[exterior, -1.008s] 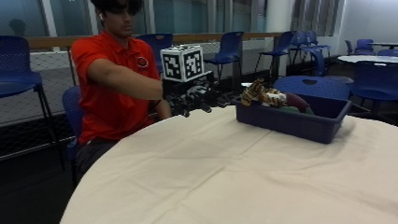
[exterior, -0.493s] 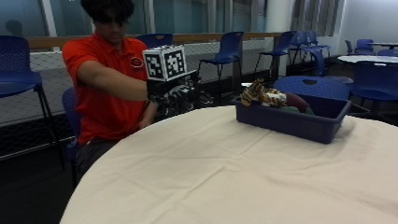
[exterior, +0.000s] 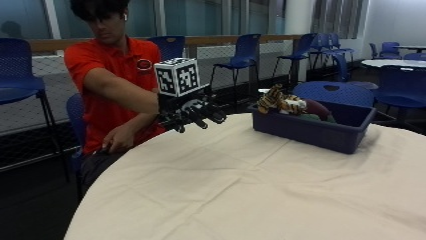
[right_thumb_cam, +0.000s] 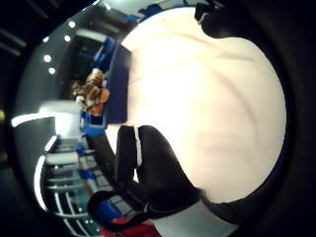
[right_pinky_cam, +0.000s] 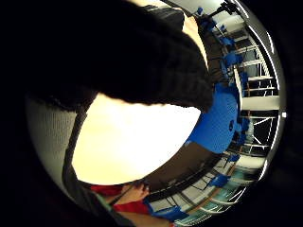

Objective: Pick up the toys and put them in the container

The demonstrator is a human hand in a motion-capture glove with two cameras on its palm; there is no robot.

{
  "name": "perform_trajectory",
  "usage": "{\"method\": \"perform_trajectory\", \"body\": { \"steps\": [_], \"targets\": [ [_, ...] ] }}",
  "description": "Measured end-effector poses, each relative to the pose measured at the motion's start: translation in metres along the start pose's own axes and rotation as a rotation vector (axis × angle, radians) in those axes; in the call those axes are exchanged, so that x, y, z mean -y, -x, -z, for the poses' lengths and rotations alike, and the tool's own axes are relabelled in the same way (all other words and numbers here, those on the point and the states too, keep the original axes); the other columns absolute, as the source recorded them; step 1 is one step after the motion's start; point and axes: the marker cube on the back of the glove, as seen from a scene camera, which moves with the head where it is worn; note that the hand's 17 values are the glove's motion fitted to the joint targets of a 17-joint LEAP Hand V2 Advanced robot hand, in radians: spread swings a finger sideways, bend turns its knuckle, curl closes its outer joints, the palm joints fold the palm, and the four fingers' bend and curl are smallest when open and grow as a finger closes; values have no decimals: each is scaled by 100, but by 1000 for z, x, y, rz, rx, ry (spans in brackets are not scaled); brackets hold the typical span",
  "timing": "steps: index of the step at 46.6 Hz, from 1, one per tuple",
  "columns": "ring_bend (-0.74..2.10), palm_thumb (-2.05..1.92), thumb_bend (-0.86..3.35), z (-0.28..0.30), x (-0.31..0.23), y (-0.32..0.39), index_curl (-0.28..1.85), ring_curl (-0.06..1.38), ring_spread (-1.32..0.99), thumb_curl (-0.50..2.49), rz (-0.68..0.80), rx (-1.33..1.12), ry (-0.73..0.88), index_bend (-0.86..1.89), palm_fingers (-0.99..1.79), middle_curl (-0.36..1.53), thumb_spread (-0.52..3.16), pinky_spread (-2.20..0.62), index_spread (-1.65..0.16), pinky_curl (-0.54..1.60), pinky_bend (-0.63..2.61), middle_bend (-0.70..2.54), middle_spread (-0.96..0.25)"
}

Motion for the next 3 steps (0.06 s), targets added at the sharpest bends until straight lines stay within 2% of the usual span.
{"method": "perform_trajectory", "body": {
  "steps": [3],
  "targets": [
    [18,-12,-8,-1,1,0,49,19,1,10,1,4,-6,31,-1,30,111,13,-40,31,94,17,-12]
  ]
}}
